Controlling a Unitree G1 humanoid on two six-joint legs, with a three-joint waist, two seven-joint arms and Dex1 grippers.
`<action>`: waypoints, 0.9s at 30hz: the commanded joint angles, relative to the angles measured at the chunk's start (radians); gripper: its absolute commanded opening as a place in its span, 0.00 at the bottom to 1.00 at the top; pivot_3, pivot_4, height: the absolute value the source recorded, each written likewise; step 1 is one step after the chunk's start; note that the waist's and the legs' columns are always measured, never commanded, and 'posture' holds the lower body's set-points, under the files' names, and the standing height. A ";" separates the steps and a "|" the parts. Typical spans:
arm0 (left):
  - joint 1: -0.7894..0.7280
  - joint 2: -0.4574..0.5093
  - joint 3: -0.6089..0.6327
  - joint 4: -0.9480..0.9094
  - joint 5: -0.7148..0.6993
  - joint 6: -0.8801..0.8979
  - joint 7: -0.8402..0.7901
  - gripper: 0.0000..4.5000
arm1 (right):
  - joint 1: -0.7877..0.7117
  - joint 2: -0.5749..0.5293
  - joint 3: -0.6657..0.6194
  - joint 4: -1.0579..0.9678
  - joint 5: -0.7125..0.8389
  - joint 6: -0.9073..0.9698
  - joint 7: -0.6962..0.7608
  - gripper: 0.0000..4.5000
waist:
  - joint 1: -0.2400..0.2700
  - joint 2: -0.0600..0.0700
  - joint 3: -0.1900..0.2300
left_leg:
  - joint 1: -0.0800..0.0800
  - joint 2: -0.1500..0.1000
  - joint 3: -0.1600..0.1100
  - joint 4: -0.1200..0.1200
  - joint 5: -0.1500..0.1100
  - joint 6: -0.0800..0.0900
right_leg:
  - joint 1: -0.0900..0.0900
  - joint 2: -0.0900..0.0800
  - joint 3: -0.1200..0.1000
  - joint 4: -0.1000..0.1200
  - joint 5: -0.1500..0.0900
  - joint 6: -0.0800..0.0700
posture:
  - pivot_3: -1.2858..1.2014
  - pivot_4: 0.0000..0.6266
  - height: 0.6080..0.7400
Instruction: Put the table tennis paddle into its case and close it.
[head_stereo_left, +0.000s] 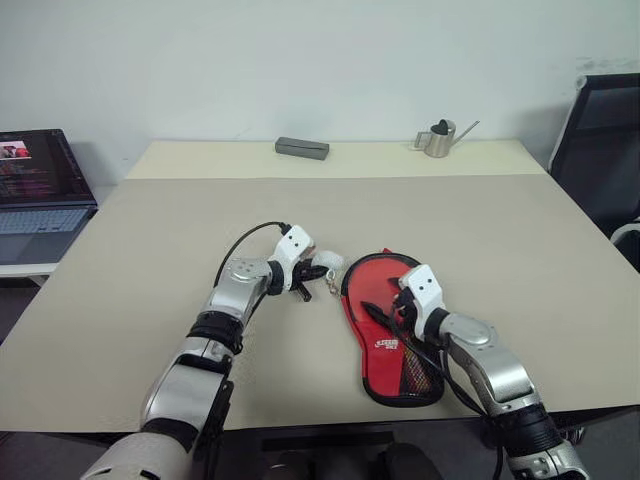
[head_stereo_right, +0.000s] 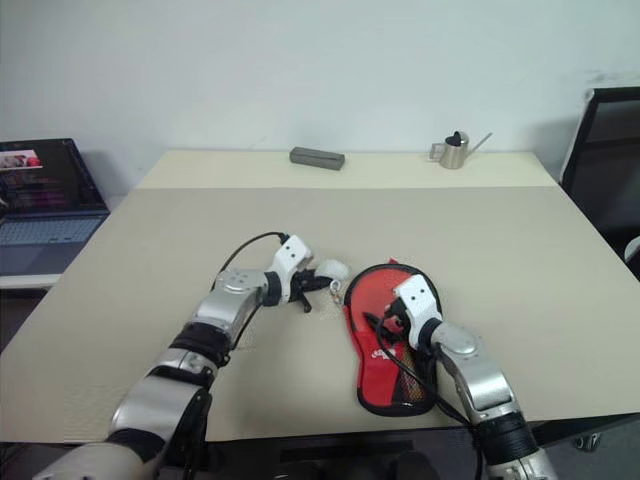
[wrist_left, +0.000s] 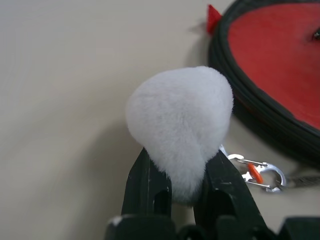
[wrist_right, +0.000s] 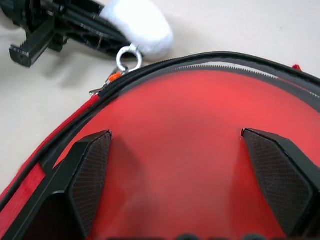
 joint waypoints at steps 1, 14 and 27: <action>-0.060 -0.020 0.004 0.033 0.009 -0.042 0.017 0.06 | 0.030 0.013 0.055 0.100 -0.044 0.068 -0.021 1.00 | 0.000 0.000 0.000 | 0.000 0.000 0.000 0.000 0.000 0.000 | 0.000 0.001 0.000 0.000 0.000 0.000 | 0.52 0.24 1.00; -0.161 -0.075 -0.007 0.213 0.068 -0.124 0.095 0.06 | 0.034 0.040 0.068 0.099 -0.062 0.090 -0.069 1.00 | -0.001 0.000 0.000 | 0.001 0.009 0.001 -0.001 -0.001 -0.002 | 0.003 0.007 -0.001 -0.008 0.003 -0.002 | 0.52 0.24 1.00; -0.257 -0.076 0.008 0.386 0.138 -0.180 0.257 0.06 | 0.061 0.079 0.086 0.080 -0.071 0.099 -0.097 1.00 | -0.002 0.000 0.000 | 0.001 0.010 0.001 -0.001 -0.001 -0.002 | 0.003 0.008 -0.001 -0.008 0.003 -0.001 | 0.52 0.24 1.00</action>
